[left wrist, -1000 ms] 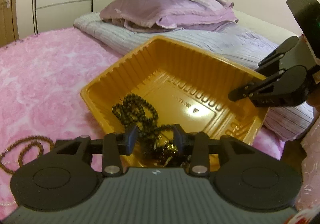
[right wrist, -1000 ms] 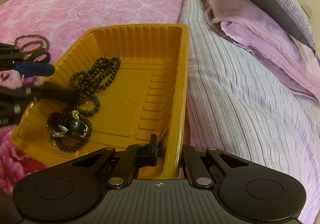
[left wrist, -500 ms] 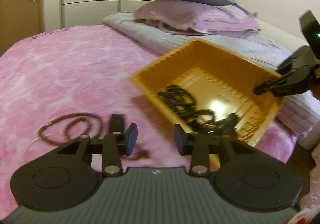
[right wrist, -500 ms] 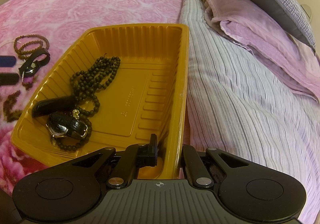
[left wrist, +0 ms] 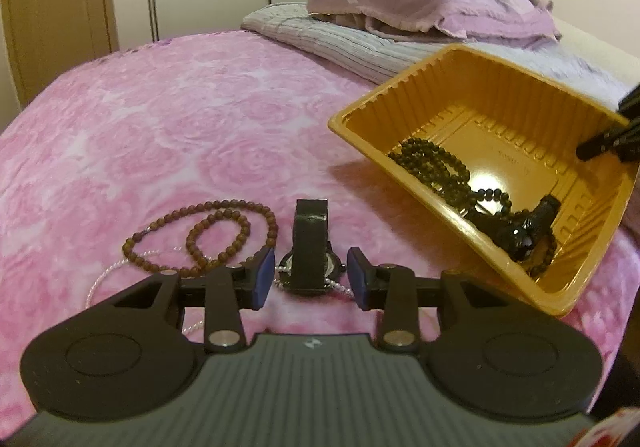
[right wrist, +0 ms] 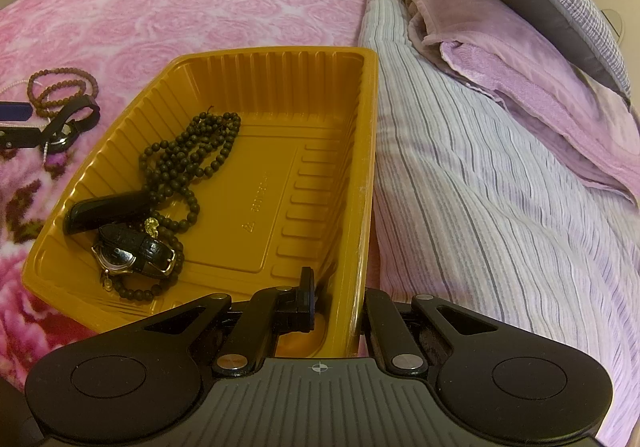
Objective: Organize jewelry
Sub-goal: 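Return the left gripper to the pile and grasp another black watch, then carry the black watch over the tray and open the left gripper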
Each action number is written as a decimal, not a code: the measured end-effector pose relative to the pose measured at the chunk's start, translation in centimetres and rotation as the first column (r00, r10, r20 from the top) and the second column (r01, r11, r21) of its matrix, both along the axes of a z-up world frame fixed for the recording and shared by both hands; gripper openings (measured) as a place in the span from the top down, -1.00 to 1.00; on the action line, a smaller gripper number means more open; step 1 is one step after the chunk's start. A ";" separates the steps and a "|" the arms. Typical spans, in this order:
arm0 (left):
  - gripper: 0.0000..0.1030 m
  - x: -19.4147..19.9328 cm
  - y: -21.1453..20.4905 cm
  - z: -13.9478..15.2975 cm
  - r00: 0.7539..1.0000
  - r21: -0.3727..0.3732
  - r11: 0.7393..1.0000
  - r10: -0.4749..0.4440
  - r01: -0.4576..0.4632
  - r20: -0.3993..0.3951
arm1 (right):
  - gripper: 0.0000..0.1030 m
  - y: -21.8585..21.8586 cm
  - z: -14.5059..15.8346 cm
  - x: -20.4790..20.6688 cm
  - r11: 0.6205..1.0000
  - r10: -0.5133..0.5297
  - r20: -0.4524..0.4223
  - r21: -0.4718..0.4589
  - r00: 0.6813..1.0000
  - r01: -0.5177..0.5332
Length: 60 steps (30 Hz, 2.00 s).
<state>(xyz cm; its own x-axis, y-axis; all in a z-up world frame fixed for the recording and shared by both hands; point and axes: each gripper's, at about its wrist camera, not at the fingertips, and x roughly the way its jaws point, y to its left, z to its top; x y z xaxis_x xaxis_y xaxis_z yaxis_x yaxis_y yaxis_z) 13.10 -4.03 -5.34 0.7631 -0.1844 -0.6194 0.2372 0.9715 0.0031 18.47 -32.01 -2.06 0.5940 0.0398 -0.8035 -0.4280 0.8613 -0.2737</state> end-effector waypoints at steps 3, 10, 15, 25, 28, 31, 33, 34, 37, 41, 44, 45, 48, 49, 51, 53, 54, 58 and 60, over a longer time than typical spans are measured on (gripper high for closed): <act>0.31 0.0 -0.4 -0.5 1.000 0.018 1.000 -0.012 0.012 -0.006 | 0.89 0.0 0.0 0.0 1.000 -0.001 -0.001 0.001 1.000 0.001; 0.31 0.7 0.4 -0.7 1.000 0.007 1.000 0.013 -0.013 -0.015 | 0.89 -0.1 -0.1 0.1 1.000 -0.003 -0.005 0.004 1.000 0.003; 0.39 2.4 0.1 -0.8 1.000 -0.003 1.000 0.001 -0.001 -0.024 | 0.89 -0.2 -0.1 0.1 1.000 -0.003 -0.004 0.004 1.000 0.003; 0.64 4.3 -0.8 -1.2 0.999 0.013 1.000 -0.012 0.013 -0.053 | 0.88 -0.3 -0.2 0.1 1.000 -0.001 -0.004 0.003 1.000 0.001; 0.64 4.3 -0.8 -1.1 0.999 0.014 1.000 -0.014 0.015 -0.050 | 0.88 -0.3 -0.2 0.1 1.000 -0.002 -0.004 0.003 1.000 0.002; 0.64 3.9 -0.7 -0.6 0.999 0.007 1.000 -0.015 0.015 -0.038 | 0.88 -0.3 -0.2 0.2 1.000 -0.002 -0.004 0.003 1.000 0.002; 0.64 3.5 -0.5 -0.1 0.999 -0.007 1.000 -0.017 0.017 -0.032 | 0.88 -0.3 -0.2 0.2 1.000 -0.002 -0.004 0.002 1.000 0.002; 0.64 3.3 -0.4 0.2 0.999 -0.013 1.000 -0.019 0.018 -0.028 | 0.88 -0.3 -0.2 0.2 1.000 -0.002 -0.004 0.002 1.000 0.002; 0.64 2.3 -0.1 1.3 0.999 -0.042 0.999 -0.027 0.026 -0.021 | 0.88 -0.3 -0.2 0.1 1.000 -0.001 -0.002 0.002 1.000 0.001; 0.64 1.1 0.8 2.5 0.999 -0.104 0.994 -0.030 0.027 -0.026 | 0.88 -0.3 -0.2 0.2 1.000 -0.002 -0.002 0.002 1.000 0.002; 0.64 0.3 1.3 3.4 0.999 -0.143 0.989 -0.039 0.033 -0.037 | 0.88 -0.2 -0.2 0.2 1.000 -0.002 -0.002 0.002 1.000 0.002; 0.64 0.0 1.4 3.7 0.998 -0.152 0.988 -0.044 0.037 -0.038 | 0.88 -0.2 -0.2 0.2 1.000 -0.002 -0.002 0.002 1.000 0.002; 0.64 -0.9 1.3 4.7 0.998 -0.158 0.986 -0.058 0.054 -0.024 | 0.88 -0.2 -0.2 0.2 1.000 -0.002 -0.001 0.002 1.000 0.002; 0.64 -1.1 1.2 4.9 0.998 -0.161 0.985 -0.062 0.058 -0.021 | 0.88 -0.3 -0.2 0.1 1.000 -0.001 0.000 0.003 1.000 0.001; 0.64 -1.6 0.9 5.6 0.997 -0.165 0.984 -0.072 0.069 -0.011 | 0.88 -0.2 -0.1 0.1 1.000 -0.001 0.000 0.003 1.000 0.001; 0.64 -2.1 0.5 6.2 0.997 -0.170 0.982 -0.083 0.082 -0.001 | 0.89 -0.1 -0.1 0.1 1.000 -0.002 0.000 0.004 1.000 0.002; 0.64 -2.1 0.2 6.4 0.996 -0.171 0.981 -0.089 0.088 0.003 | 0.88 -0.1 -0.1 0.1 1.000 -0.002 0.000 0.005 1.000 0.002; 0.64 -2.3 -1.0 7.3 0.993 -0.175 0.977 -0.119 0.121 0.024 | 0.89 -0.1 -0.1 0.1 1.000 -0.002 0.000 0.006 1.000 0.002; 0.64 -2.2 -1.7 7.6 0.990 -0.171 0.976 -0.134 0.138 0.036 | 0.89 -0.1 -0.1 0.1 1.000 -0.002 0.000 0.004 1.000 0.002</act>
<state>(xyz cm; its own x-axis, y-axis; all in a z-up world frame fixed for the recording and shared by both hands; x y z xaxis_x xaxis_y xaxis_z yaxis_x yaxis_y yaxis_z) 10.87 -5.72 2.30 0.7379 -0.3900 -0.5508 0.3691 0.9165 -0.1544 18.59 -32.13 -2.11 0.5938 0.0423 -0.8035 -0.4266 0.8632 -0.2699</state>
